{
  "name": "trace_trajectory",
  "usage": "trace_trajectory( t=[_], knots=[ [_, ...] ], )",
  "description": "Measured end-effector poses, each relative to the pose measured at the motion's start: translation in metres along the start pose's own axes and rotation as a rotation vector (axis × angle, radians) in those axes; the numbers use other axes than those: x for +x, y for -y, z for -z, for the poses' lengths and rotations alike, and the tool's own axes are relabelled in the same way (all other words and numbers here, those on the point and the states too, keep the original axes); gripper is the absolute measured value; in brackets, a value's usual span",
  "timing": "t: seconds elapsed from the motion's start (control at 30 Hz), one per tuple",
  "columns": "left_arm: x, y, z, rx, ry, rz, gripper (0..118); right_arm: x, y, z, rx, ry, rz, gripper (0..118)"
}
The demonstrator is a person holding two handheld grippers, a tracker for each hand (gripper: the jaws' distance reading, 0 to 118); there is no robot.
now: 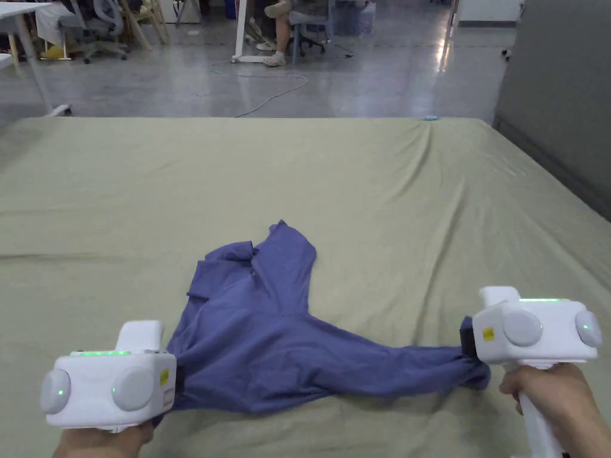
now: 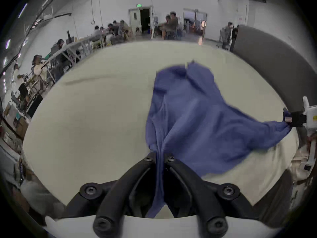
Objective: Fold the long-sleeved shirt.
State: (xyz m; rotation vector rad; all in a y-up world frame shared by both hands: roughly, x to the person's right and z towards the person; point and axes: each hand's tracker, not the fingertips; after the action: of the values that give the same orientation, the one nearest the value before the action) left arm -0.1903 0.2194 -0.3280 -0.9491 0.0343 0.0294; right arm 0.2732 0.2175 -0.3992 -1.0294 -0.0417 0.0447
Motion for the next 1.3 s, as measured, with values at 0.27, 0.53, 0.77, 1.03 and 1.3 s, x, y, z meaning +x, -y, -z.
trace_trajectory(
  t=[0.27,0.53,0.77,1.03,1.3],
  knots=[
    [-0.018,0.004,-0.007,0.11,0.054,-0.065,117,-0.003,0.02,-0.01,0.11,0.041,0.062,108],
    [-0.014,0.019,-0.055,0.202,0.134,-0.096,0,-0.014,0.058,-0.07,0.2,-0.051,0.157,0],
    [-0.002,0.005,-0.05,0.188,0.181,-0.085,0,-0.023,0.06,-0.065,0.166,-0.061,0.132,0],
    [0.071,-0.117,0.01,0.163,0.339,0.029,115,-0.015,0.052,-0.067,0.179,-0.079,0.125,0],
    [0.153,-0.203,0.161,-0.035,0.135,0.156,113,0.002,0.058,-0.061,0.145,-0.069,0.15,0]
  ],
)
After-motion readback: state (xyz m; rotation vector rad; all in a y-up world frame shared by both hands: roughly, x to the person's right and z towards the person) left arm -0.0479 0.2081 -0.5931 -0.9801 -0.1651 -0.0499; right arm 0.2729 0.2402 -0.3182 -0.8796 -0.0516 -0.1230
